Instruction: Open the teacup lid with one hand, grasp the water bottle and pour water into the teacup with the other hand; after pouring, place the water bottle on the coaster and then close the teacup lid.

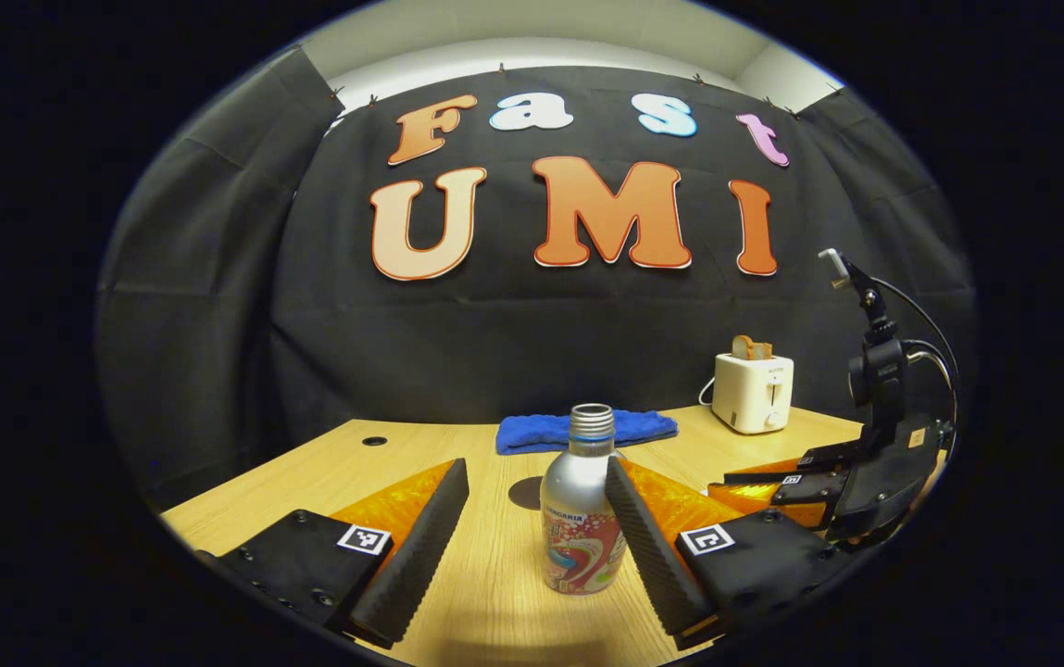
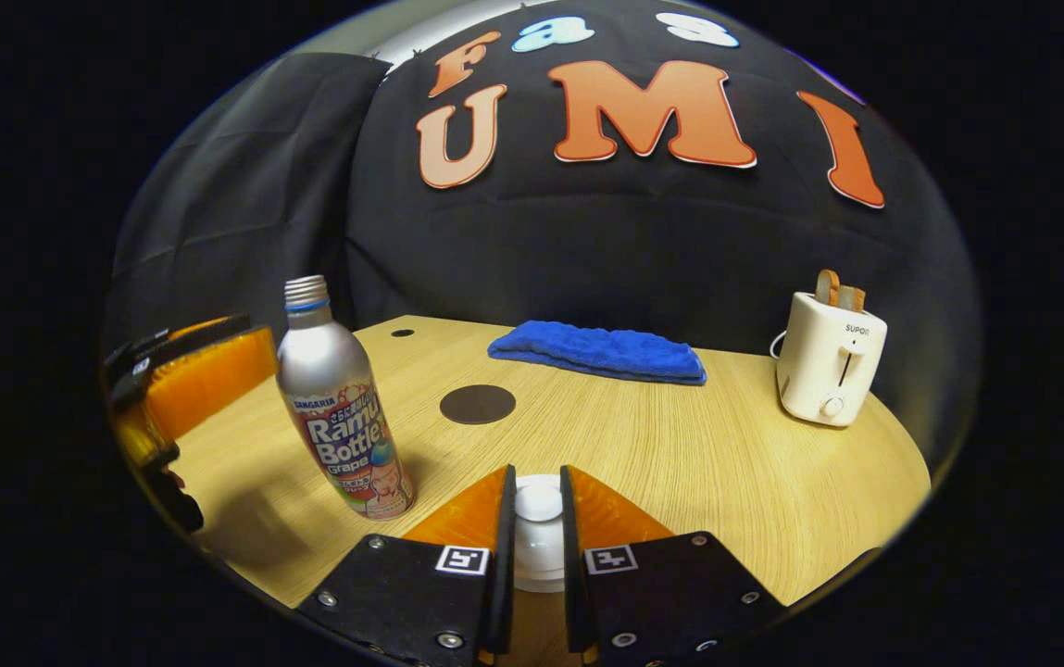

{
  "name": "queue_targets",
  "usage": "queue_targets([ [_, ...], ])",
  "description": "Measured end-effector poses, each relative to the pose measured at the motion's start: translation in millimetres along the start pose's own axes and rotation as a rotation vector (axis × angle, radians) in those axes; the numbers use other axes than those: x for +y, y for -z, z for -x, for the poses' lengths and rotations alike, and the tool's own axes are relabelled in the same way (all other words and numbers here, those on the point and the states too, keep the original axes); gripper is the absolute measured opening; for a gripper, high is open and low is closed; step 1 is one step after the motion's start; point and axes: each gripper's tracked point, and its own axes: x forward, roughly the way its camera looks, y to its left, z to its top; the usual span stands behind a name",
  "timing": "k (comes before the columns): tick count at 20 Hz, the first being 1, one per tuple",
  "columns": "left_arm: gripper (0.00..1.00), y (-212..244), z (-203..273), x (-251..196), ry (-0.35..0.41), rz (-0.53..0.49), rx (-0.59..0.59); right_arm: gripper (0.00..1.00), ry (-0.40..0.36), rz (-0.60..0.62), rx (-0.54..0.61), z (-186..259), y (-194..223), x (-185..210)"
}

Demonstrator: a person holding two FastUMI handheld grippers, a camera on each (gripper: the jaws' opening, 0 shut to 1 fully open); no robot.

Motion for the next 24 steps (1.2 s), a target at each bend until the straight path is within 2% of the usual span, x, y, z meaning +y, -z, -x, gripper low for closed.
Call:
queue_targets([
  [2, 0.98, 5.1, -2.4, -1.4, 0.009, 0.001, 0.007, 0.23, 0.002, -0.009, -0.015, 0.5, -8.3, -3.7],
  [3, 1.00, 6.6, -5.0, -3.5, 0.016, 0.007, 0.012, 0.23, 0.006, -0.007, -0.023, 2.7, -10.7, -5.3],
  [5, 0.95, 12.7, -8.9, -10.0, 0.043, 0.025, 0.029, 0.23, 0.012, -0.007, -0.039, 9.1, -16.9, -9.7],
  [8, 0.98, 23.5, -15.6, -19.5, 0.077, 0.045, 0.059, 0.23, 0.039, -0.012, -0.067, 20.9, -26.4, -21.2],
  [9, 0.98, 26.5, -19.2, -22.5, 0.085, 0.049, 0.071, 0.19, 0.048, -0.010, -0.071, 24.4, -28.6, -25.2],
  [10, 0.98, 30.5, -21.1, -25.5, 0.096, 0.052, 0.082, 0.23, 0.061, -0.010, -0.078, 27.6, -30.8, -30.5],
  [14, 0.98, 50.6, -32.5, -36.4, 0.121, 0.064, 0.137, 0.23, 0.080, -0.022, -0.079, 39.7, -29.3, -45.3],
  [15, 0.95, 54.1, -36.6, -37.9, 0.120, 0.066, 0.146, 0.23, 0.089, -0.026, -0.084, 43.6, -29.7, -51.0],
  [18, 0.98, 71.8, -42.8, -41.3, 0.123, 0.073, 0.194, 0.23, 0.126, -0.020, -0.080, 51.4, -26.5, -66.5],
  [19, 0.97, 81.1, -43.8, -40.6, 0.125, 0.075, 0.220, 0.23, 0.135, -0.025, -0.081, 54.1, -24.1, -71.0],
  [21, 0.86, 77.2, -46.0, -44.4, 0.138, 0.074, 0.210, 0.23, 0.151, -0.036, -0.080, 59.0, -22.3, -81.1],
  [22, 0.93, 80.1, -45.8, -43.4, 0.138, 0.065, 0.225, 0.24, 0.160, -0.037, -0.076, 61.5, -20.9, -86.7],
  [23, 0.84, 80.1, -47.5, -41.8, 0.134, 0.057, 0.217, 0.23, 0.176, -0.040, -0.077, 63.8, -19.3, -92.2],
  [24, 0.87, 77.6, -48.6, -43.4, 0.135, 0.056, 0.211, 0.23, 0.184, -0.044, -0.076, 65.9, -18.0, -96.5],
])
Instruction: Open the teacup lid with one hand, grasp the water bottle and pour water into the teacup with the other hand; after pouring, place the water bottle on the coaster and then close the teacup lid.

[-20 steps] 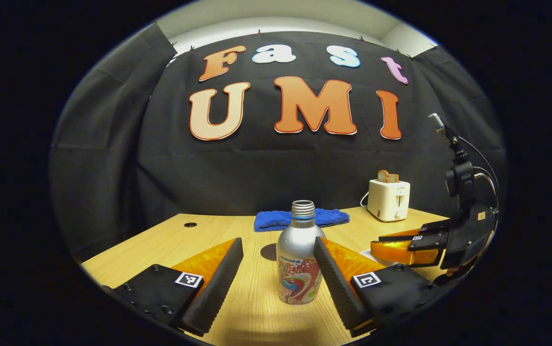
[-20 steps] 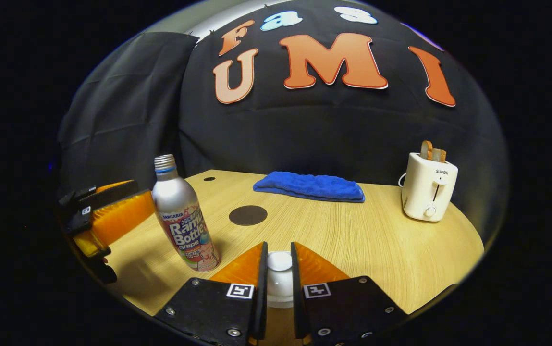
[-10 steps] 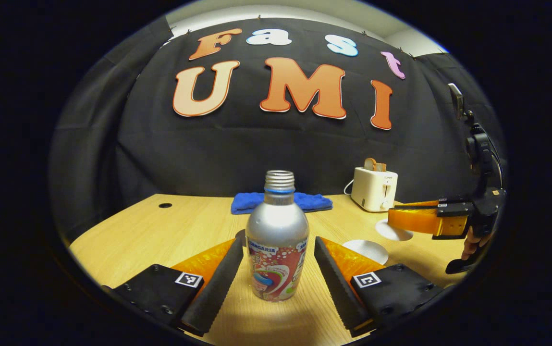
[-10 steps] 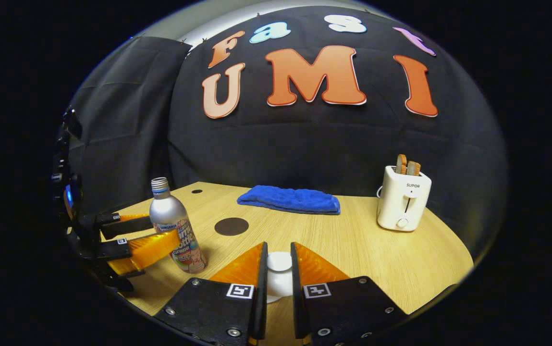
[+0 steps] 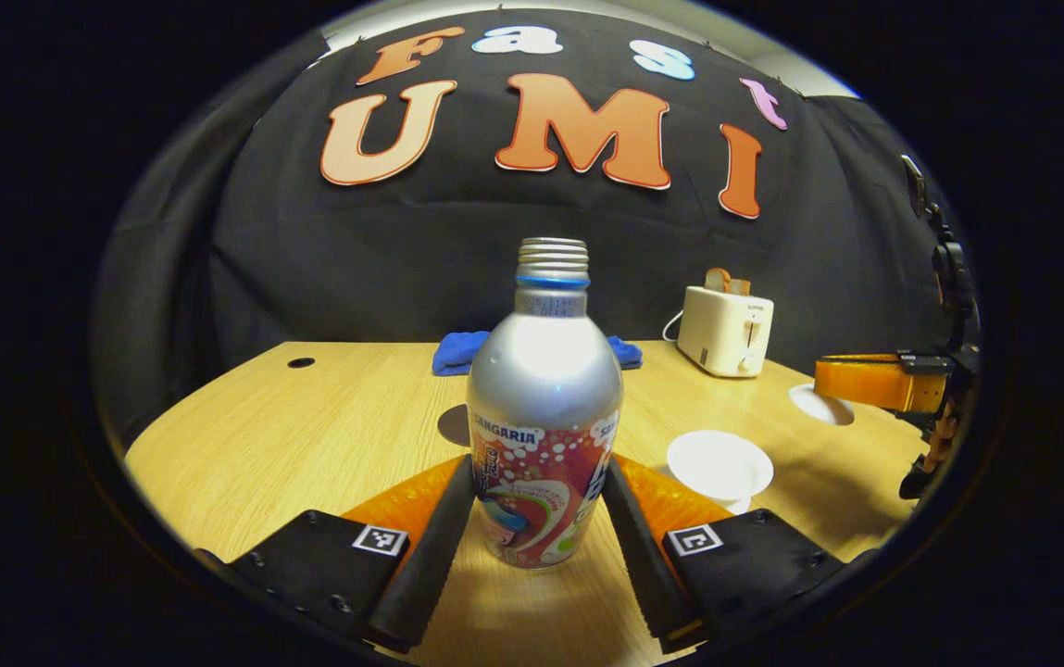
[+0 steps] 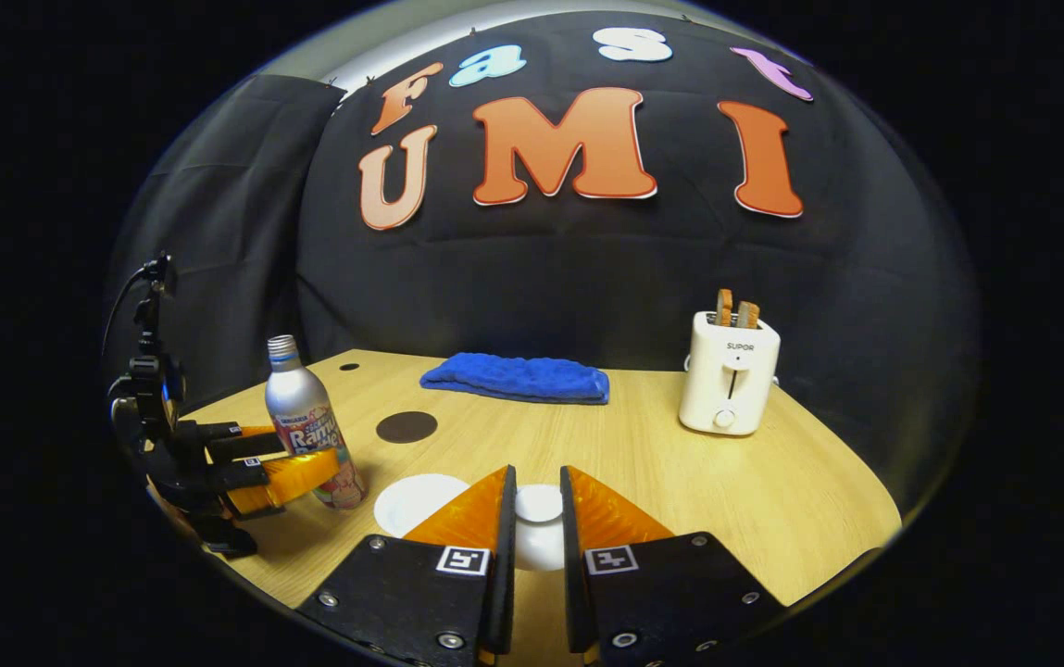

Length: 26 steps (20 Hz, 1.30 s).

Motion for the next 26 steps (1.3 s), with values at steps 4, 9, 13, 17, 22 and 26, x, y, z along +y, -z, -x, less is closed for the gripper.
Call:
queue_targets([
  [4, 0.80, -4.8, -1.0, 3.1, -0.021, -0.041, 0.007, 0.23, 0.032, -0.003, 0.009, 5.6, 6.6, -16.2],
  [9, 0.80, -17.6, -2.2, 15.2, -0.074, -0.225, 0.014, 0.23, 0.051, 0.035, 0.009, 12.7, 12.3, -27.2],
  [13, 0.80, -29.6, -3.3, 25.5, -0.132, -0.370, 0.019, 0.23, 0.063, 0.046, -0.003, 14.6, 11.3, -30.5],
  [17, 0.84, -34.9, -5.5, 33.9, -0.183, -0.544, 0.034, 0.23, 0.061, 0.004, -0.006, 16.7, 13.2, -30.3],
  [22, 0.84, -39.3, -11.1, 36.6, -0.224, -0.711, 0.041, 0.23, 0.073, 0.006, -0.007, 17.6, 15.1, -32.8],
  [26, 0.80, -37.5, -12.0, 30.5, -0.241, -0.849, 0.041, 0.23, 0.090, 0.001, 0.003, 19.2, 18.5, -35.4],
])
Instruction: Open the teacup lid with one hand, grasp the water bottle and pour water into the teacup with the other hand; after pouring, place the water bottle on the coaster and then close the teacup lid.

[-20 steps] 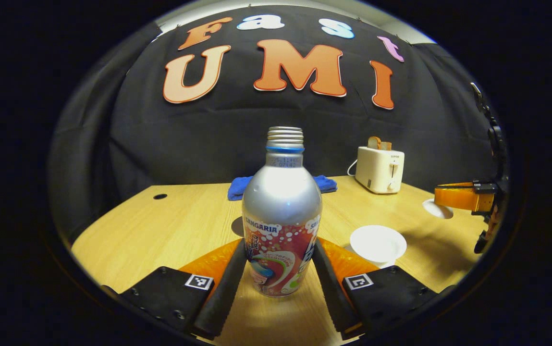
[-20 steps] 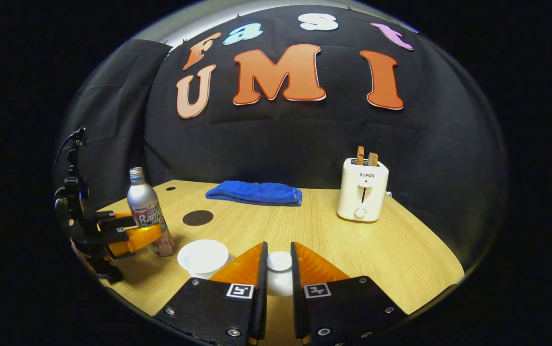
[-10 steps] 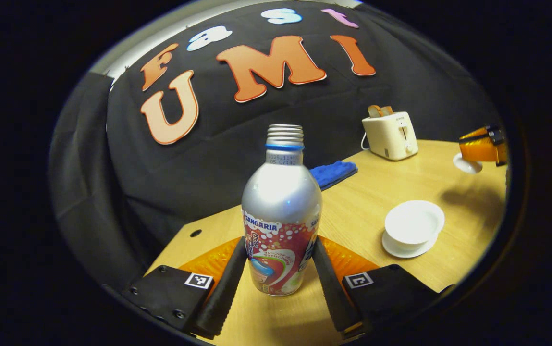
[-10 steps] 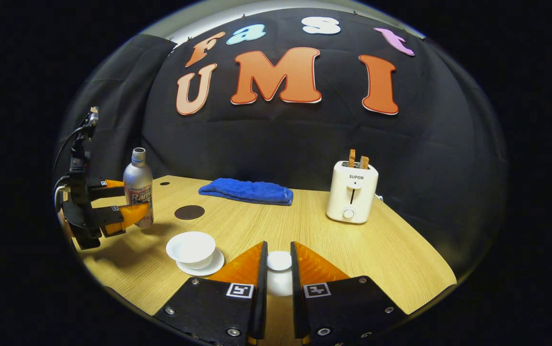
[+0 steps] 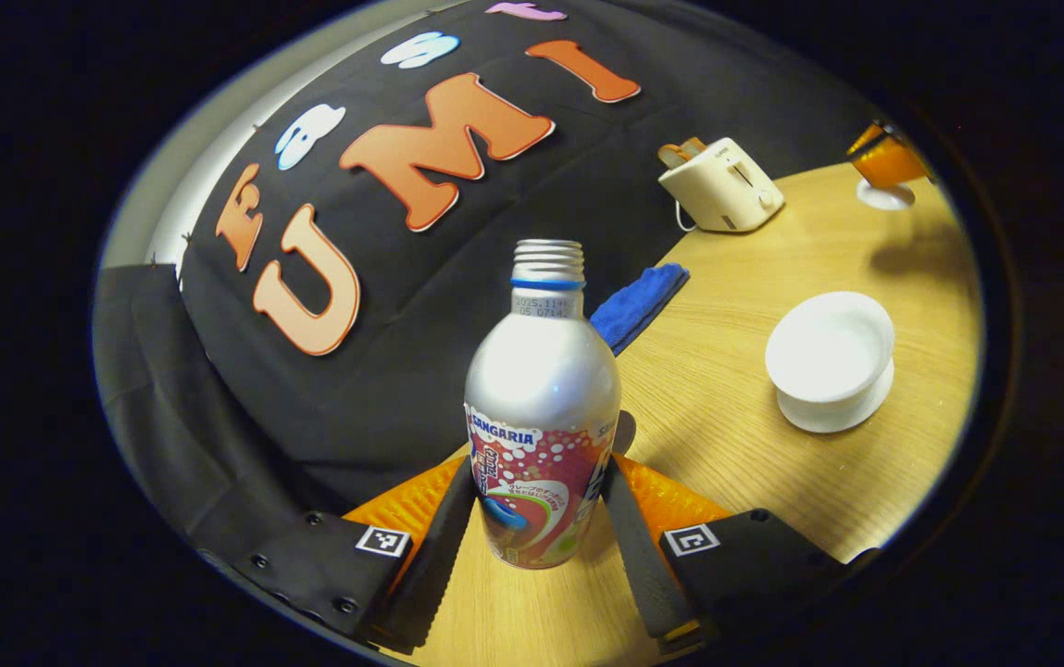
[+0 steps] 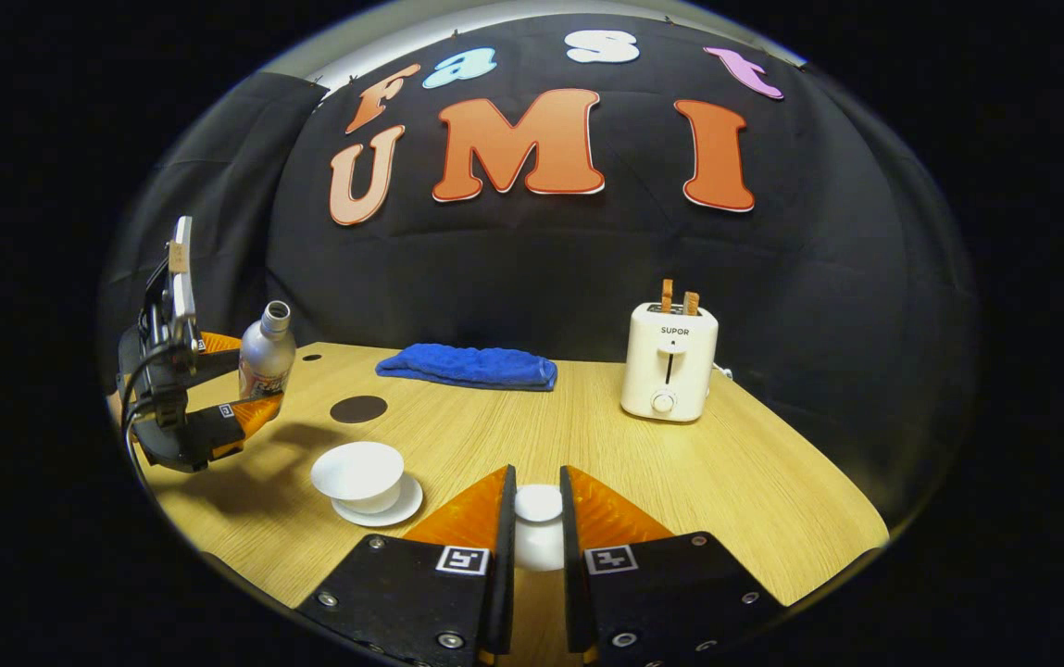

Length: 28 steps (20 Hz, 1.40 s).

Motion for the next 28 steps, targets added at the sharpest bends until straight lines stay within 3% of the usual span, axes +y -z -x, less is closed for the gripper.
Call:
queue_targets([
  [1, 0.84, 0.7, -0.4, -4.8, -0.005, -0.032, -0.004, 0.23, 0.000, -0.007, 0.001, -0.1, 0.3, 0.2],
  [2, 0.80, 0.2, -0.3, -8.3, -0.008, -0.065, -0.011, 0.23, 0.000, -0.013, 0.001, 0.2, 0.2, -0.4],
  [8, 0.80, -2.1, 3.3, -15.4, -0.036, -0.267, -0.026, 0.23, -0.013, -0.031, -0.016, 0.4, -1.0, -1.4],
  [9, 0.85, -1.8, 4.2, -15.7, -0.039, -0.299, -0.033, 0.23, -0.012, -0.030, -0.018, 0.8, -0.3, -1.2],
  [12, 0.81, -7.9, 7.3, -18.2, -0.048, -0.391, -0.052, 0.23, -0.016, -0.041, -0.023, 1.1, -0.8, -0.8],
  [15, 0.85, -17.3, 7.5, -16.6, -0.062, -0.470, -0.068, 0.23, -0.015, -0.054, -0.029, 0.3, -0.6, -1.6],
  [17, 0.80, -19.2, 7.4, -17.4, -0.062, -0.486, -0.071, 0.23, -0.011, -0.064, -0.033, 0.5, -0.7, -2.1],
  [18, 0.84, -19.1, 6.3, -19.8, -0.053, -0.492, -0.068, 0.23, -0.008, -0.067, -0.038, 1.2, -1.5, -2.5],
  [19, 0.80, -21.6, 9.2, -22.0, -0.053, -0.511, -0.070, 0.23, -0.001, -0.071, -0.044, 1.3, -2.3, -3.5],
  [25, 0.81, -24.1, 13.7, -20.7, -0.068, -0.626, -0.081, 0.24, 0.005, -0.077, -0.048, 2.7, -2.6, -3.9],
  [27, 0.88, -27.8, 15.3, -22.7, -0.077, -0.663, -0.099, 0.23, 0.008, -0.067, -0.053, 2.2, -2.6, -4.8],
  [28, 0.84, -30.1, 14.6, -23.1, -0.079, -0.674, -0.104, 0.23, 0.010, -0.068, -0.055, 2.5, -2.8, -5.5],
])
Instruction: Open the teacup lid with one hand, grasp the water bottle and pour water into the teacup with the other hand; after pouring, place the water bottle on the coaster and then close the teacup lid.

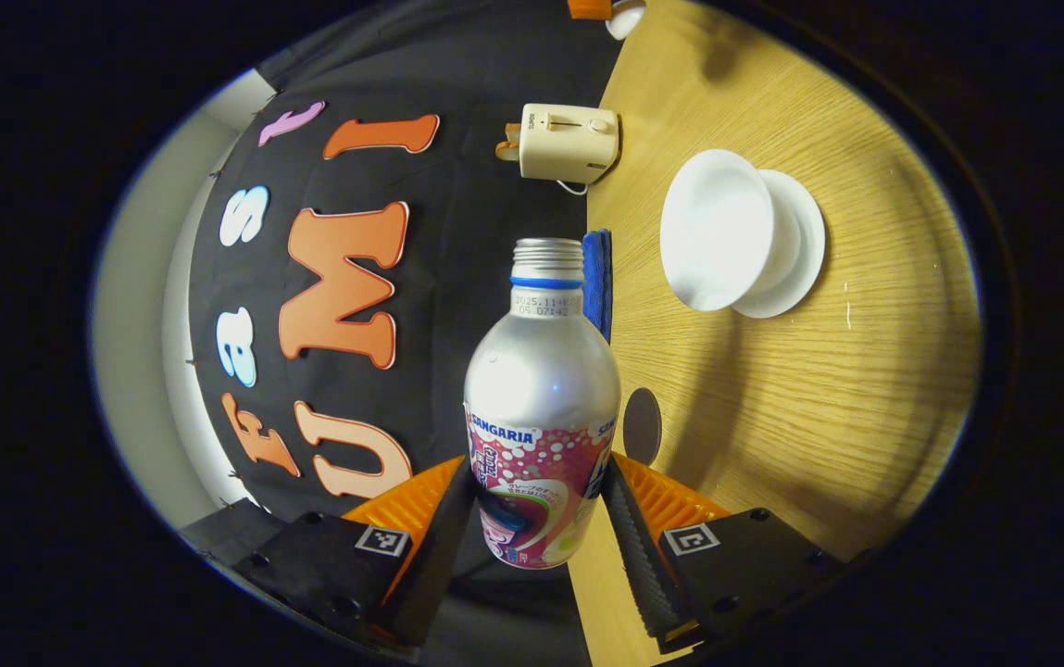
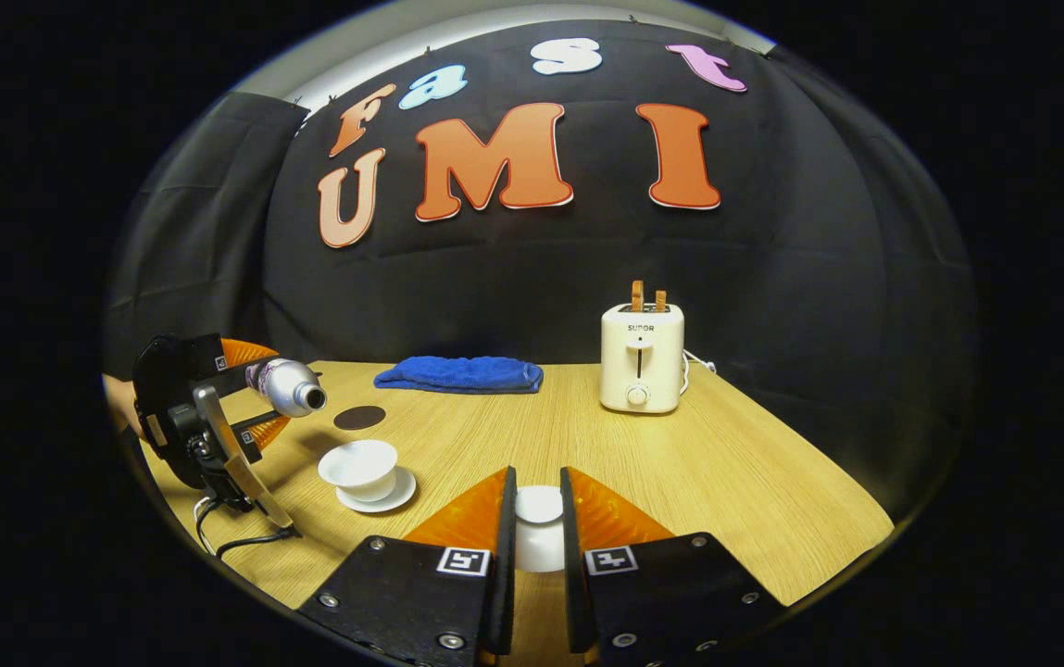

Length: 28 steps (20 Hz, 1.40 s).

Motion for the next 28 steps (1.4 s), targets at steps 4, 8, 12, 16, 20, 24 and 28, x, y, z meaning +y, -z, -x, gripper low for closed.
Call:
queue_targets([
  [4, 0.84, -0.5, -0.5, 6.3, -0.018, -0.062, -0.007, 0.23, -0.007, -0.002, -0.002, 0.3, -0.3, 1.1],
  [8, 0.88, -3.0, -0.7, 11.8, -0.015, -0.135, -0.018, 0.23, -0.002, 0.002, -0.005, -0.1, 0.4, 0.1],
  [12, 0.84, -6.3, -3.1, 15.2, -0.026, -0.211, -0.033, 0.23, -0.002, -0.001, -0.015, 0.2, -1.0, -0.1],
  [16, 0.88, -7.3, -3.9, 17.7, -0.028, -0.255, -0.038, 0.23, -0.004, 0.012, -0.022, 1.2, -1.5, -1.5],
  [20, 0.82, -11.3, -6.2, 24.3, -0.053, -0.304, -0.047, 0.23, -0.003, 0.010, -0.023, 1.3, -1.5, -1.5],
  [24, 0.84, -11.6, -5.6, 33.8, -0.085, -0.350, -0.050, 0.23, 0.003, 0.010, -0.023, 1.1, -0.7, -1.5],
  [28, 0.82, -12.0, -6.6, 45.0, -0.117, -0.378, -0.050, 0.24, 0.000, 0.007, -0.025, 0.1, 0.4, -1.4],
])
